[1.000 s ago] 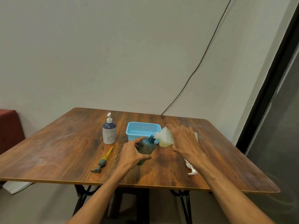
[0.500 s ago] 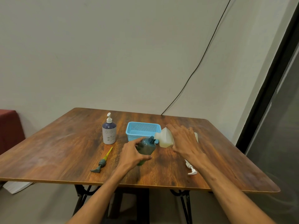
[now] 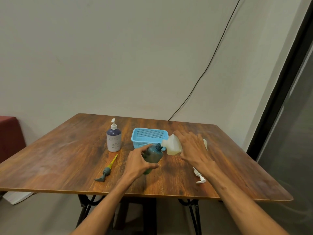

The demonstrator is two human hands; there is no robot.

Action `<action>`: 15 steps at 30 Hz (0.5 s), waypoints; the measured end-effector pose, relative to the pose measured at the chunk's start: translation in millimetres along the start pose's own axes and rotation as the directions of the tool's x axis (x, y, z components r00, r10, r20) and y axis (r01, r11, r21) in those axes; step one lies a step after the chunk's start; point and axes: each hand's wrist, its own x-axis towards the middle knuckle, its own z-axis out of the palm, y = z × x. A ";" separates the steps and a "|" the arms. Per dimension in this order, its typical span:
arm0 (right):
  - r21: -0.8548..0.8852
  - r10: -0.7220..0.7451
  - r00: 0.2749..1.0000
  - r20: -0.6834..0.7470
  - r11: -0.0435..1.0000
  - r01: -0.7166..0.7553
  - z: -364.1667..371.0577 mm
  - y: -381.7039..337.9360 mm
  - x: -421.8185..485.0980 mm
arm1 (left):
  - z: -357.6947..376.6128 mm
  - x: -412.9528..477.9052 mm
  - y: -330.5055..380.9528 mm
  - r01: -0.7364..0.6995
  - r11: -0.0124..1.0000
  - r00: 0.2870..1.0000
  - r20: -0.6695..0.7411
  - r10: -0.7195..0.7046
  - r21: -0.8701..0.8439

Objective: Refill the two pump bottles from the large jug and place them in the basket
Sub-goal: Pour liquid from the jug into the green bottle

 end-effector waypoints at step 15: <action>-0.020 0.002 1.000 -0.011 1.000 -0.003 2.7 -0.5 2.1 | -0.9 -1.4 -0.9 -0.007 1.000 1.000 -0.015 0.007 -0.013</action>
